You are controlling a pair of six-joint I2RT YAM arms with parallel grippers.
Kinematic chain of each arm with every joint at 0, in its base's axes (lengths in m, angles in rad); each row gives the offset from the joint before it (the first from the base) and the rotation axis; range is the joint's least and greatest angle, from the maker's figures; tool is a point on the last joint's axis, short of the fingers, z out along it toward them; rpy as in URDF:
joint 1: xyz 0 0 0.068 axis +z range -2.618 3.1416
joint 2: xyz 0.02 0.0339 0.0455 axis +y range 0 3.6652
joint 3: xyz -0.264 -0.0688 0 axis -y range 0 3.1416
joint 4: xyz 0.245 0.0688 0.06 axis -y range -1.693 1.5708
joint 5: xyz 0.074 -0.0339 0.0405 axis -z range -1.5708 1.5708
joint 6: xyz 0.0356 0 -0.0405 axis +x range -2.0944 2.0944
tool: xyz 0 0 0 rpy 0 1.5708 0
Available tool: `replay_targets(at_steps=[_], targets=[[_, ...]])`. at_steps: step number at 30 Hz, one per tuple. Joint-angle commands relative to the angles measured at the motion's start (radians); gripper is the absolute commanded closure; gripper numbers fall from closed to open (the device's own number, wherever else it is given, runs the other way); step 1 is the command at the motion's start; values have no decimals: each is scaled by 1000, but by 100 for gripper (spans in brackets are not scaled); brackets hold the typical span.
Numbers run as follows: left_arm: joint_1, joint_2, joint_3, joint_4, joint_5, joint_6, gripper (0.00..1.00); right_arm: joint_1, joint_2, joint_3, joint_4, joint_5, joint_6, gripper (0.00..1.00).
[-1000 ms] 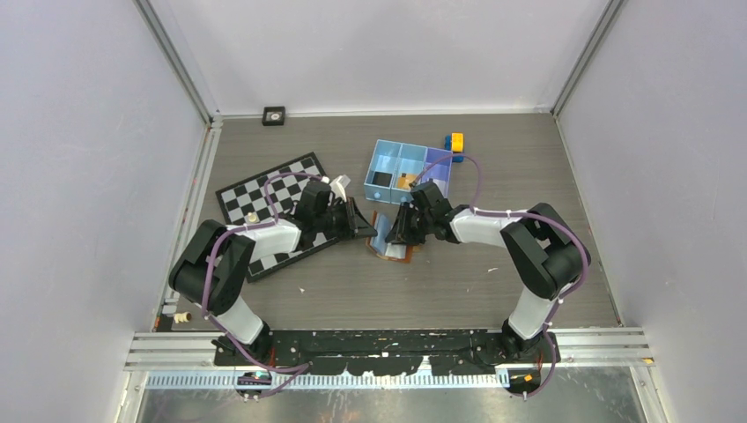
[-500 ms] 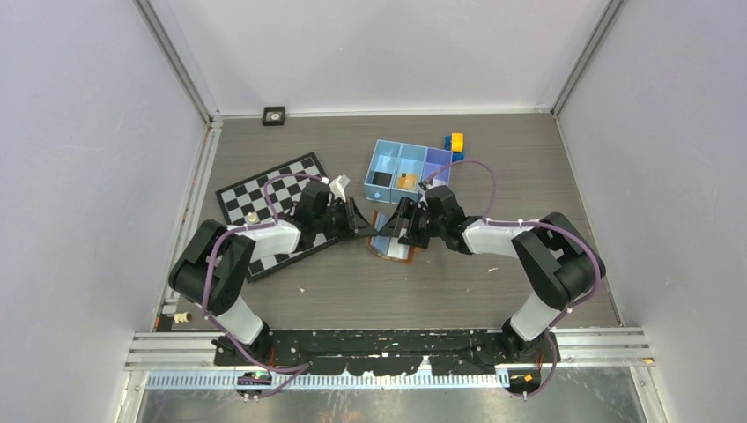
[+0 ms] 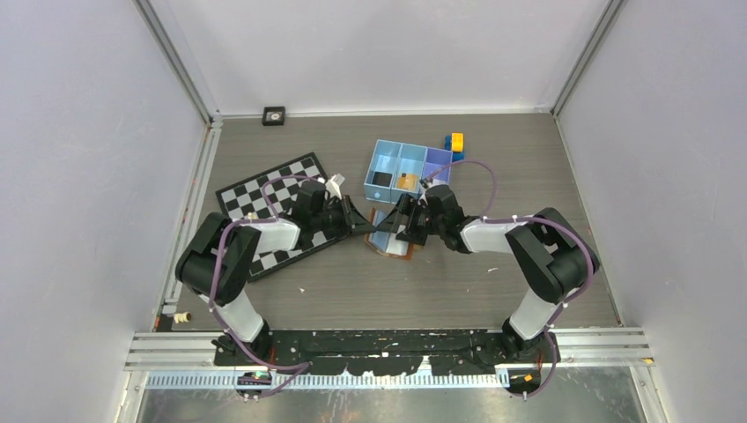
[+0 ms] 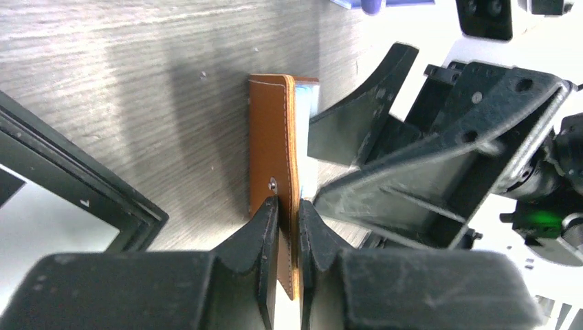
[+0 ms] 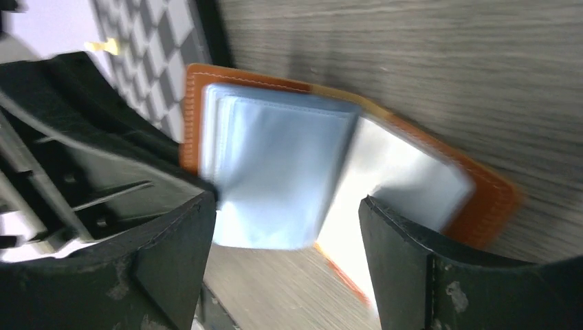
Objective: Take the credit cards out of the card holder
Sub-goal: Open the card holder at the center of the board.
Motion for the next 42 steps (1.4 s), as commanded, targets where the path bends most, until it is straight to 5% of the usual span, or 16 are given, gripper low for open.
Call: replay_targets(at_steps=[1, 7, 15, 20, 25, 33, 42], targets=[[-9, 63, -12, 153, 68, -82, 93, 33, 53, -12, 196, -112, 77, 19], [11, 77, -29, 197, 83, -112, 91, 33, 25, -31, 205, -103, 65, 19], [22, 70, -36, 195, 77, -114, 94, 32, 14, -18, 128, -51, 42, 41], [22, 75, -42, 228, 91, -128, 87, 33, 17, 8, 50, -23, 13, 47], [22, 61, -49, 235, 91, -126, 74, 33, 30, 26, 8, -15, 0, 37], [22, 70, -53, 268, 105, -142, 82, 38, 25, 27, 5, -13, -5, 27], [22, 71, -49, 250, 101, -136, 84, 40, 35, 38, -9, -9, -3, 55]])
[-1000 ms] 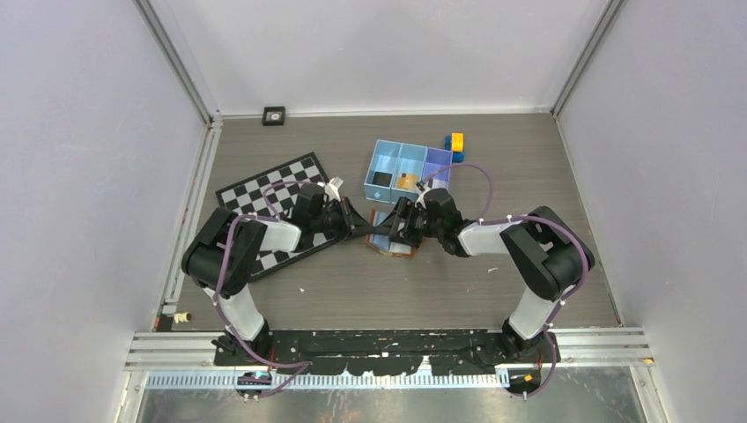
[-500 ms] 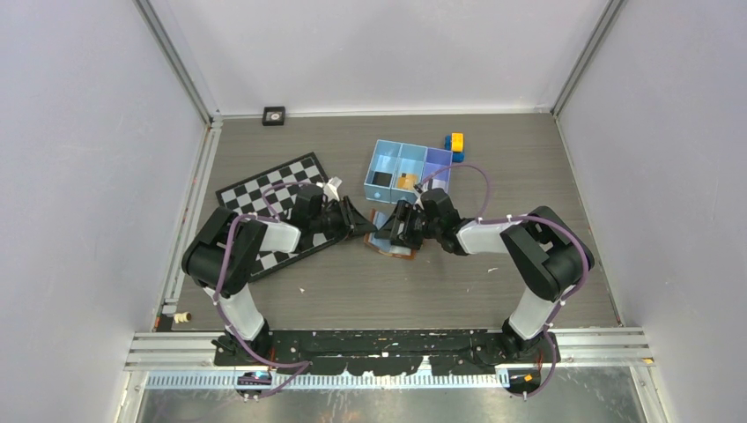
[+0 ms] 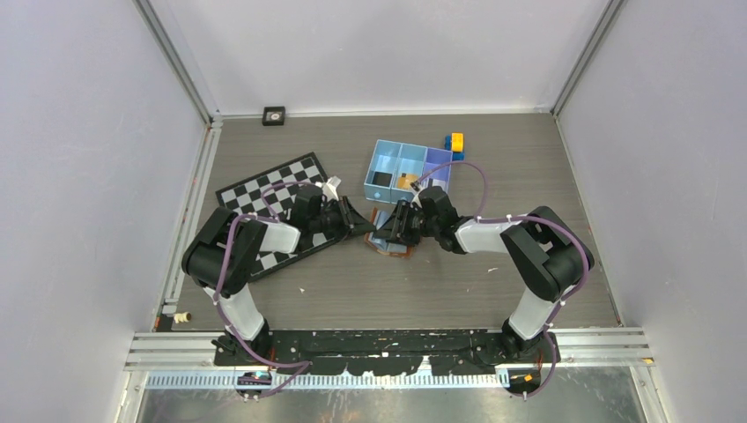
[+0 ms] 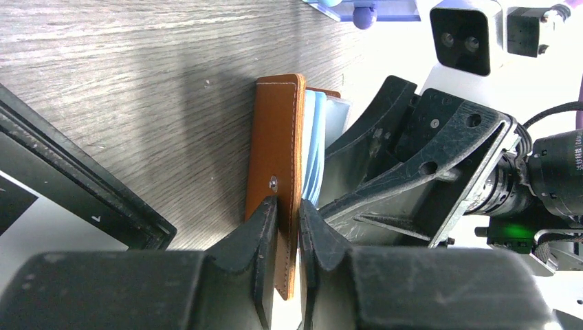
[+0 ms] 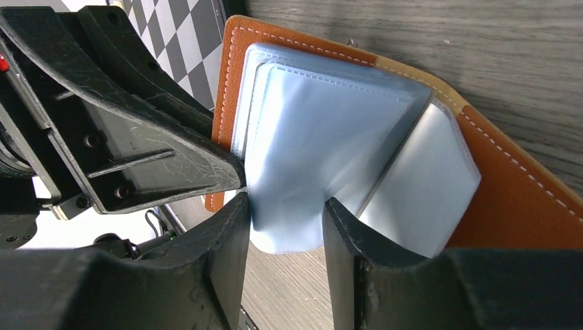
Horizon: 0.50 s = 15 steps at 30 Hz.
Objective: Take the credit cards out of the card holder
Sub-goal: Open the card holder at the center of the board.
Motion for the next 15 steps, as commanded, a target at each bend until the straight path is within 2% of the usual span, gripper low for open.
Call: replay_targets(at_steps=[1, 6, 9, 12, 15], targets=[[-10, -1, 3, 53, 63, -14, 84, 9, -1, 20, -37, 37, -14, 57], [-10, -3, 8, 27, 55, -1, 84, 7, -7, 20, -45, 53, -12, 62], [-10, -3, 12, 10, 48, 8, 84, 4, -11, 17, -44, 55, -11, 71], [-10, 0, 15, 8, 49, 10, 84, 3, -6, 18, -41, 50, -8, 74], [-10, -10, 19, -20, 39, 31, 85, -3, -11, 30, -106, 87, -19, 78]])
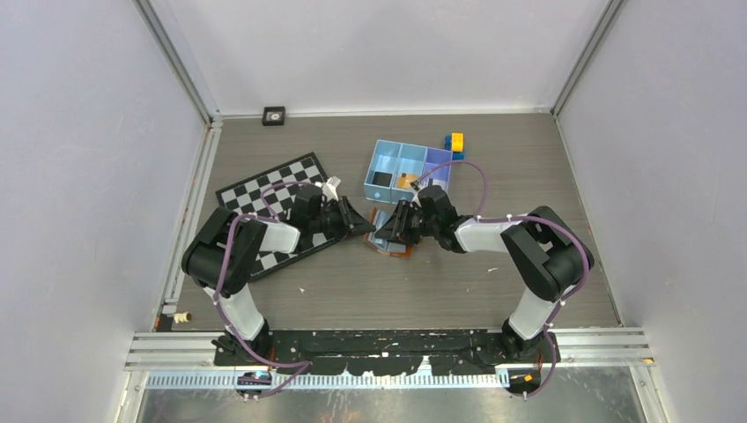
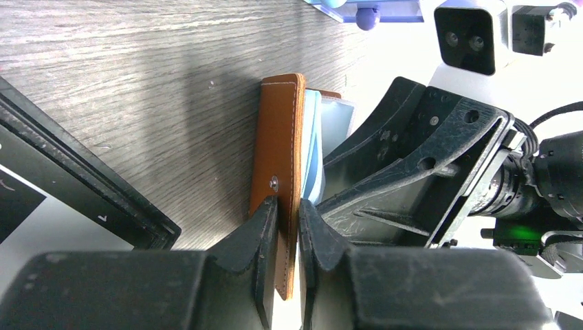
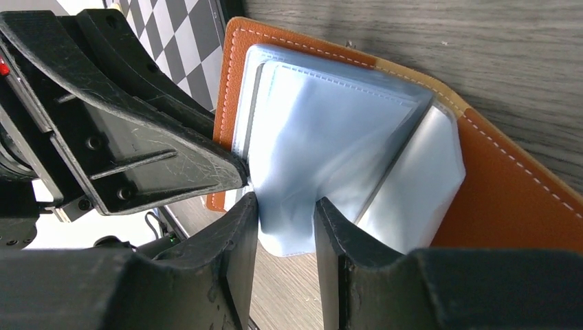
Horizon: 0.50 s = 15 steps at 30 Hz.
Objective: Take the credit cards out of the card holder
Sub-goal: Open the card holder at the center of the board.
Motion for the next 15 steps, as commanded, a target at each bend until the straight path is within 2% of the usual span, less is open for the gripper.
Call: replay_targets(at_steps=[1, 4, 9, 15], targets=[[-12, -18, 23, -38, 35, 39, 85, -5, -14, 26, -120, 103, -25, 77], [-12, -52, 29, -115, -8, 81, 88, -21, -33, 14, -133, 130, -23, 77], [-5, -63, 26, -133, -22, 92, 97, -30, -55, 2, -136, 141, -23, 78], [2, -82, 19, -145, -38, 101, 98, -32, -87, 46, -308, 263, -75, 73]])
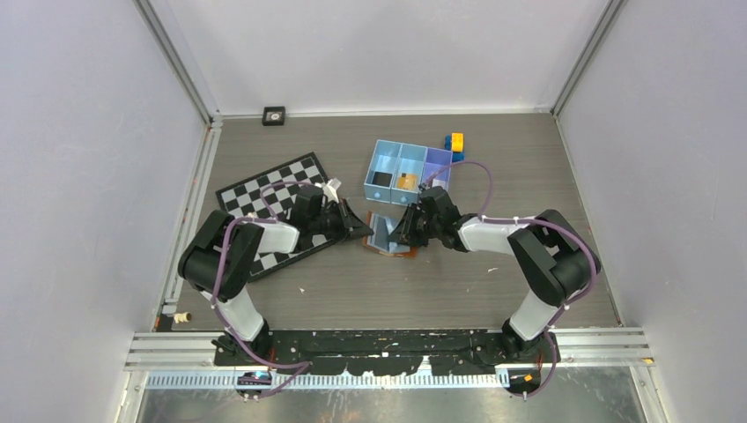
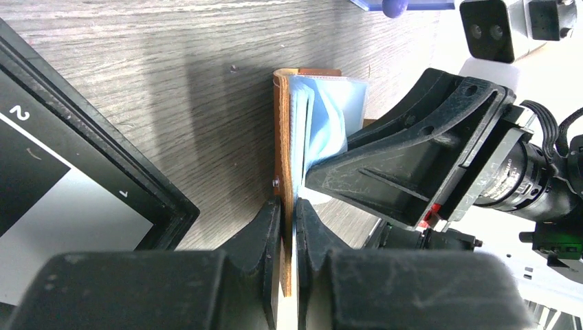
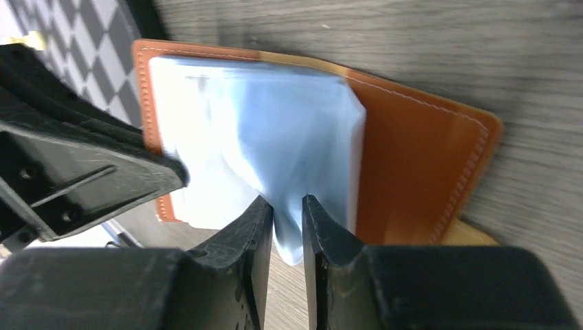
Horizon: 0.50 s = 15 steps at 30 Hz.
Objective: Take the credit cards out of the card holder
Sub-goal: Open the card holder at the center of the board.
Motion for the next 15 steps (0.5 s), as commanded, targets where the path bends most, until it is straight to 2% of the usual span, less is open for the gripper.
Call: replay_targets(at_steps=[1, 4, 8, 11, 15], targets=[[6, -63, 10, -40, -11, 31, 98, -10, -66, 49, -194, 191, -79, 71], [6, -92, 5, -58, -30, 47, 98, 21, -105, 86, -317, 377, -139, 61], [6, -115, 2, -78, -47, 61, 98, 82, -105, 148, -419, 515, -187, 53], [6, -127, 3, -91, -57, 69, 98, 122, -91, 189, -472, 582, -207, 49], [6, -135, 3, -99, -61, 74, 98, 127, -129, 187, -476, 587, -217, 48]])
